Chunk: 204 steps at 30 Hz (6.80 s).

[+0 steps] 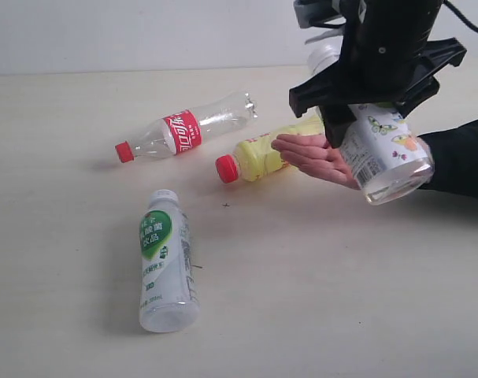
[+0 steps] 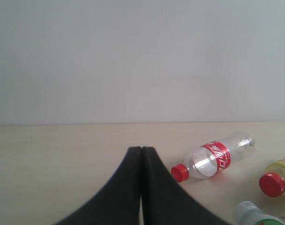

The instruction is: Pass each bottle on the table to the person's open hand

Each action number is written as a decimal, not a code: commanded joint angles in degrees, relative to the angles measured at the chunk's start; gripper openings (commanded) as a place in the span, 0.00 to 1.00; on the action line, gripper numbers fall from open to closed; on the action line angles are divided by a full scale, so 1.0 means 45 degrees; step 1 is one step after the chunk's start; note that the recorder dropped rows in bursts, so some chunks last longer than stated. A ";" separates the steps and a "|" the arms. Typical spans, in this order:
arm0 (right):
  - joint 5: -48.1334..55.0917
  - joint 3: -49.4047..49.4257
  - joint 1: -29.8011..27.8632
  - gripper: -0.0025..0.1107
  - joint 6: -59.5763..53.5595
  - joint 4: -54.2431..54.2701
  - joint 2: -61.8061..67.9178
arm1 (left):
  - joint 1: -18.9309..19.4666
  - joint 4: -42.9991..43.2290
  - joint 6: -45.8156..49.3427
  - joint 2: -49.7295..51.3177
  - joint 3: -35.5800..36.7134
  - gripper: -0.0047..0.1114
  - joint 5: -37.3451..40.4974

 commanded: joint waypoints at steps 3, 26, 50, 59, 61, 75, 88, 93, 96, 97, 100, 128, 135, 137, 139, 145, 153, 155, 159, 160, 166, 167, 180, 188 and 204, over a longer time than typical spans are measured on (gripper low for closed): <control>-0.0738 -0.0088 -0.0076 0.02 -0.0101 -0.0491 0.1059 | -0.0038 -0.0006 -0.0050 -0.0084 0.0006 0.04 -0.0016; -0.1240 -0.0088 -0.0076 0.02 0.0595 -0.0875 0.1978 | -0.0038 -0.0006 -0.0050 -0.0084 0.0006 0.04 -0.0016; -0.1300 -0.0088 -0.0076 0.54 0.0775 -0.1013 0.2305 | -0.0038 -0.0006 -0.0050 -0.0084 0.0006 0.04 -0.0016; -0.1596 -0.0088 -0.0050 0.74 0.0775 -0.1047 0.2305 | -0.0038 -0.0006 -0.0050 -0.0084 0.0006 0.04 -0.0016; -0.1596 -0.0088 -0.0050 0.75 0.0775 -0.1047 0.2305 | -0.0038 -0.0006 -0.0050 -0.0084 0.0006 0.04 -0.0016; -0.1756 -0.0114 -0.0050 0.75 0.0775 -0.1306 0.1441 | -0.0038 -0.0006 -0.0050 -0.0084 0.0006 0.04 -0.0016; -0.5195 0.1957 -0.0050 0.02 -0.3564 0.1901 -0.5883 | -0.0038 -0.0006 -0.0050 -0.0084 0.0006 0.04 -0.0016; -0.5527 0.3890 -0.0050 0.02 -0.5627 0.3185 -0.9205 | -0.0038 -0.0006 -0.0050 -0.0084 0.0006 0.04 -0.0016; -0.6617 0.5501 -0.0050 0.02 -0.5959 0.3145 -1.1214 | -0.0038 -0.0006 -0.0050 -0.0084 0.0006 0.04 -0.0016; -0.7055 0.6050 -0.0050 0.02 -0.5959 0.2949 -1.1781 | -0.0038 -0.0006 -0.0050 -0.0084 0.0006 0.04 -0.0016; -0.8384 0.8243 -0.0050 0.02 -0.5959 0.2238 -1.3622 | -0.0038 -0.0006 -0.0050 -0.0084 0.0006 0.04 -0.0016; -1.0267 1.2386 -0.0050 0.02 -0.6001 0.3358 -2.1706 | -0.0038 -0.0006 -0.0050 -0.0084 0.0006 0.04 -0.0016; -1.0220 1.2386 -0.0050 0.02 -0.5435 0.3358 -2.2009 | -0.0038 -0.0006 -0.0050 -0.0084 0.0006 0.04 -0.0016; -1.0298 1.2386 -0.0050 0.02 -0.5428 0.3518 -2.2009 | -0.0038 -0.0006 -0.0050 -0.0084 0.0006 0.04 -0.0016; -1.0356 1.2386 -0.0050 0.02 -0.5428 0.3656 -2.2009 | -0.0038 -0.0006 -0.0050 -0.0084 0.0006 0.04 -0.0016; -1.0350 1.2386 -0.0050 0.02 -0.5451 0.3720 -2.2009 | -0.0038 -0.0006 -0.0050 -0.0084 0.0006 0.04 -0.0016; -1.0327 1.2386 -0.0050 0.02 -0.5475 0.3665 -2.2009 | -0.0038 -0.0006 -0.0050 -0.0084 0.0006 0.04 -0.0016; -1.0327 1.2386 -0.0050 0.02 -0.5475 0.3665 -2.2009 | -0.0038 -0.0006 -0.0050 -0.0084 0.0006 0.04 -0.0016; -1.0304 1.2386 -0.0050 0.02 -0.5475 0.3669 -2.2009 | -0.0038 -0.0006 -0.0050 -0.0084 0.0006 0.04 -0.0016; -1.0304 1.2386 -0.0050 0.02 -0.5475 0.3669 -2.2009 | -0.0038 -0.0006 -0.0050 -0.0084 0.0006 0.04 -0.0016; -1.0279 1.2386 -0.0050 0.02 -0.5475 0.3669 -2.2009 | -0.0038 -0.0006 -0.0050 -0.0084 0.0006 0.04 -0.0016; -1.0279 1.2386 -0.0050 0.02 -0.5475 0.3669 -2.2009 | -0.0038 -0.0006 -0.0050 -0.0084 0.0006 0.04 -0.0016; -1.0278 1.2386 -0.0050 0.02 -0.5475 0.3574 -2.2009 | -0.0038 -0.0006 -0.0050 -0.0084 0.0006 0.04 -0.0016; -1.0254 1.2386 -0.0050 0.02 -0.5451 0.3573 -2.2009 | -0.0038 -0.0006 -0.0050 -0.0084 0.0006 0.04 -0.0016; -1.3077 1.3866 -0.0050 0.02 -0.5474 0.3670 -2.2009 | -0.0038 -0.0006 -0.0050 -0.0084 0.0006 0.04 -0.0016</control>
